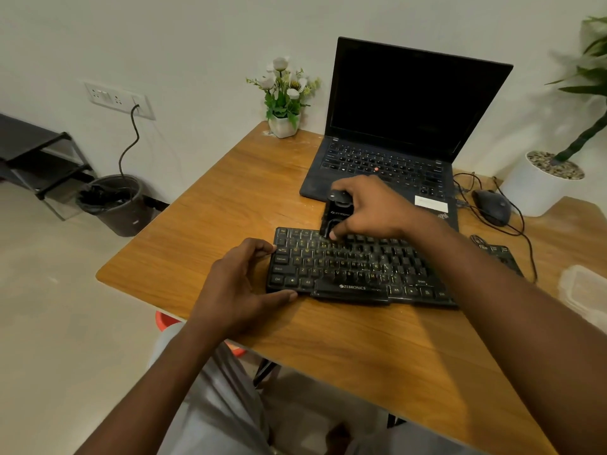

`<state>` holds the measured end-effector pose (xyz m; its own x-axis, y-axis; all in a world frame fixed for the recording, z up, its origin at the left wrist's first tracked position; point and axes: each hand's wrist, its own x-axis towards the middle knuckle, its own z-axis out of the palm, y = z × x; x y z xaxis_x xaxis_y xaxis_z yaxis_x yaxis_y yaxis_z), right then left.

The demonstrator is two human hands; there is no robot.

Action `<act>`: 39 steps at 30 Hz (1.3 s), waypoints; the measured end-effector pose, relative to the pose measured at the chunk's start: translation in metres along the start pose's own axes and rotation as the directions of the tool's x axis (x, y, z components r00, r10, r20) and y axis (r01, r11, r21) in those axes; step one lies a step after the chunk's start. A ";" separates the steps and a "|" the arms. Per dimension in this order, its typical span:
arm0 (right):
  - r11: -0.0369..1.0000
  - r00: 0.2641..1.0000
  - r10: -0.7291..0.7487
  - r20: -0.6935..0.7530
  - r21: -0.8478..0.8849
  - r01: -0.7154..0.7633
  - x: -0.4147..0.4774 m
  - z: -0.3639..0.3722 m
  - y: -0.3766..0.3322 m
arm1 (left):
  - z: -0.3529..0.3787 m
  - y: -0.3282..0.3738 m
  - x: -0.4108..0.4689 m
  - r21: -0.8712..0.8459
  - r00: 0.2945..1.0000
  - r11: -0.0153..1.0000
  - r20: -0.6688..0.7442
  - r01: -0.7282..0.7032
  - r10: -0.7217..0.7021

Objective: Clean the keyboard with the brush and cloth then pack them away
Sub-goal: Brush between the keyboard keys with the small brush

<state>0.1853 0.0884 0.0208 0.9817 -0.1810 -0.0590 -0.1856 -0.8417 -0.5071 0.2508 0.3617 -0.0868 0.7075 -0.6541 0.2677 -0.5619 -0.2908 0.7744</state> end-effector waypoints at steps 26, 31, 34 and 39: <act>0.985 0.986 0.165 -0.034 0.054 -0.163 -0.005 -0.024 0.045 | 0.001 -0.001 -0.001 0.003 1.000 1.000 -0.002 0.001 -0.001; 0.962 0.977 0.212 -0.005 0.176 -0.208 -0.008 -0.021 0.048 | 0.001 -0.002 0.000 0.010 1.000 1.000 -0.005 -0.002 0.002; 0.948 0.973 0.231 -0.022 0.229 -0.220 -0.014 -0.022 0.048 | 0.001 -0.003 0.000 0.015 1.000 1.000 -0.003 -0.005 0.005; 0.944 0.967 0.247 -0.066 0.243 -0.224 -0.033 -0.037 0.050 | 0.001 -0.003 0.000 0.019 1.000 1.000 -0.008 -0.010 0.010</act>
<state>0.1420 0.0335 0.0290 0.9005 -0.4164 -0.1254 -0.3852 -0.6298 -0.6745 0.2520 0.3618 -0.0897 0.7053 -0.6512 0.2802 -0.5768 -0.2974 0.7608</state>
